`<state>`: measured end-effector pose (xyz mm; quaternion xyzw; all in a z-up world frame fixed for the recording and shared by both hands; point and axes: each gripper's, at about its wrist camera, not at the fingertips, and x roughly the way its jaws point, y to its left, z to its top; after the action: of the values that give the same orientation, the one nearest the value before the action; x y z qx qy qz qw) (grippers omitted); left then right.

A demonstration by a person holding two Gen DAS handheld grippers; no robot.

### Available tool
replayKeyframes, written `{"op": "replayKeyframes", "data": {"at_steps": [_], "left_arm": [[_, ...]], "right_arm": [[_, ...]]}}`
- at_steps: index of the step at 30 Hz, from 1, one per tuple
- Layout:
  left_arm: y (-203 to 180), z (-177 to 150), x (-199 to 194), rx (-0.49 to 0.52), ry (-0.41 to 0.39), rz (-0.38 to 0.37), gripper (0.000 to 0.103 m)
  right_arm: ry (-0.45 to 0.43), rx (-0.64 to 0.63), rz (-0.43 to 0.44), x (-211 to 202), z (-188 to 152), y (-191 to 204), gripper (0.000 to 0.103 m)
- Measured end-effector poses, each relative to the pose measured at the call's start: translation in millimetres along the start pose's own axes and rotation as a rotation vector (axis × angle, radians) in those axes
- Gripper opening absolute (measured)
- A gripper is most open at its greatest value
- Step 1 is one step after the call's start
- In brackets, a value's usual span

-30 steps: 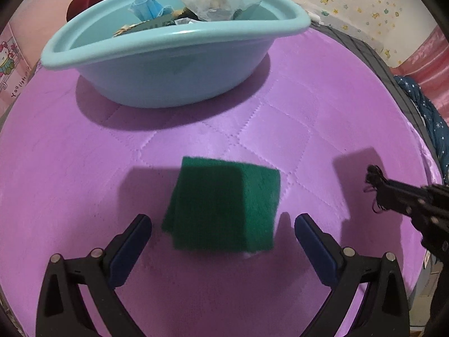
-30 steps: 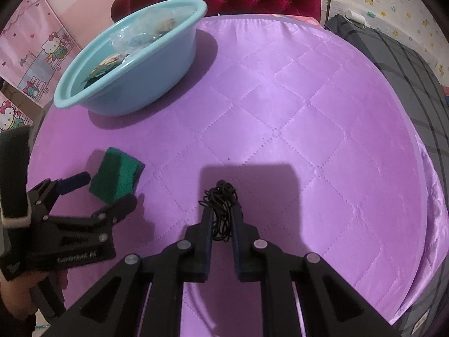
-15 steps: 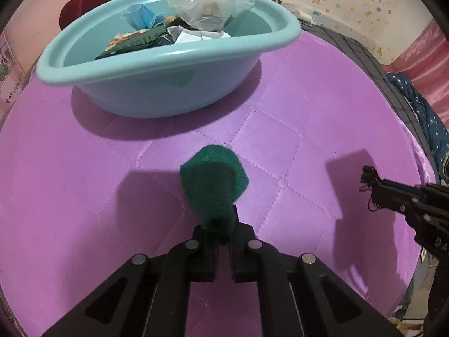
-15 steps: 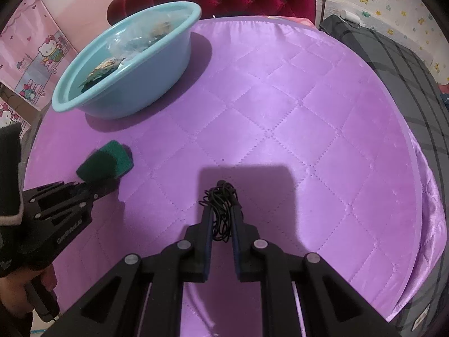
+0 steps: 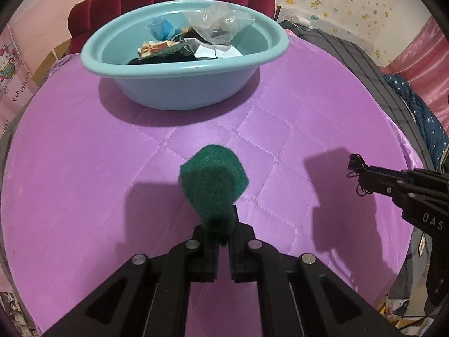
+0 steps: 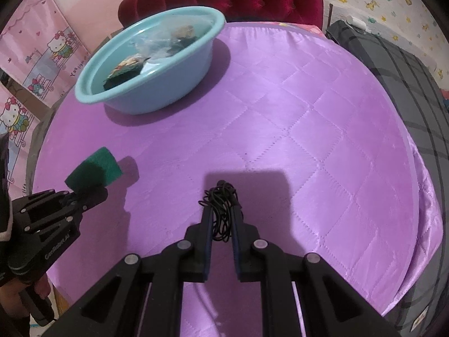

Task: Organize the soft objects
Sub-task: 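Carry the green pad and black cable over the blue basin with both tools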

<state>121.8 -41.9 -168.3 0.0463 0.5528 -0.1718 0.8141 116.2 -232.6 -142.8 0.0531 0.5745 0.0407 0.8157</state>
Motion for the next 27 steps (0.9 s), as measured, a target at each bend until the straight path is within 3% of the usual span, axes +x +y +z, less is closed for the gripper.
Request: {"op": "replayKeyframes", "data": {"at_steps": [15,27], "left_arm": [[-1,-5,-49,0.047,-0.022,-0.008,0.005],[6,20,-86,0.071,-0.041,0.01,0.005]], "right_arm": [[-0.01,-0.066,0.004,-36,7,40,0.012],[-0.045,-0.119,0.03,-69,39,74,0.012]]}}
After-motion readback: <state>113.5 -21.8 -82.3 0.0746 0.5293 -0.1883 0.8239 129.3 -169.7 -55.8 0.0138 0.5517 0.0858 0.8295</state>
